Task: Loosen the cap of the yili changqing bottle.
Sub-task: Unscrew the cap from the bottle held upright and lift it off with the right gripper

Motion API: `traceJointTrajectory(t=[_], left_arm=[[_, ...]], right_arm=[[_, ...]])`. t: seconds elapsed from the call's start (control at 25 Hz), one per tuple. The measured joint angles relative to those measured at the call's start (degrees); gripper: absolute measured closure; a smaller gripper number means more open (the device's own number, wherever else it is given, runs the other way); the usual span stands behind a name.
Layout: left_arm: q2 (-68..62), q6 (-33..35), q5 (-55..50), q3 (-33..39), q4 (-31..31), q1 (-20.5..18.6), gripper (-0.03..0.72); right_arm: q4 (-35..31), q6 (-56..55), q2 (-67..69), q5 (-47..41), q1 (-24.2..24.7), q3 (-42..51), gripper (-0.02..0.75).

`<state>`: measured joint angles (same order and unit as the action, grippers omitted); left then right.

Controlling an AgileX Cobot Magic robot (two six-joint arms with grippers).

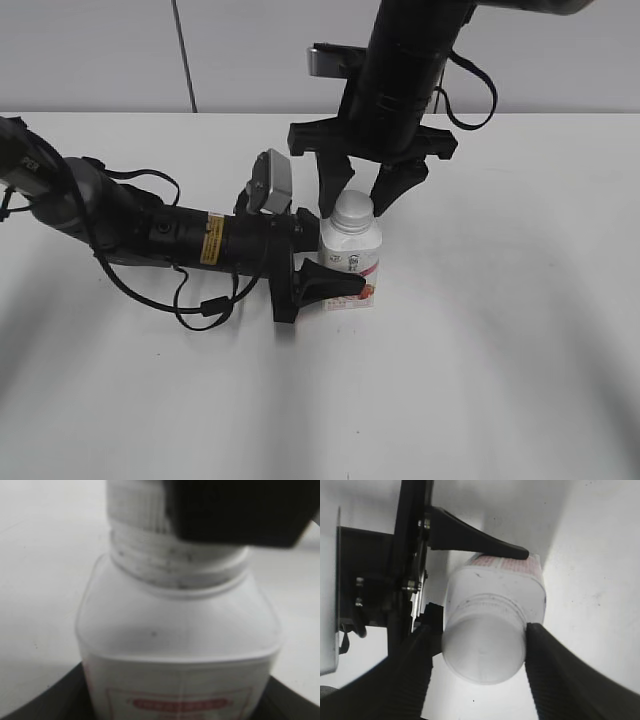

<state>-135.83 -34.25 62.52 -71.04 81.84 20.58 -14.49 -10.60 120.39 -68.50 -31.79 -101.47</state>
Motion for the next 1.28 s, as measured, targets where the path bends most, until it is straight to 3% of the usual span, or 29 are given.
traceJointTrajectory(t=[0.16, 0.64, 1.28], left_arm=[[0.0, 0.0, 0.0, 0.0, 0.0, 0.0, 0.259], [0.0, 0.0, -0.1, 0.0, -0.1, 0.0, 0.259], [0.0, 0.0, -0.1, 0.0, -0.1, 0.0, 0.259]], right_arm=[[0.5, 0.0, 0.0, -0.5, 0.0, 0.0, 0.342], [1.8, 2.3, 0.0, -0.6, 0.0, 0.0, 0.345], [2.2, 34.5, 0.0, -0.6, 0.0, 0.0, 0.345]])
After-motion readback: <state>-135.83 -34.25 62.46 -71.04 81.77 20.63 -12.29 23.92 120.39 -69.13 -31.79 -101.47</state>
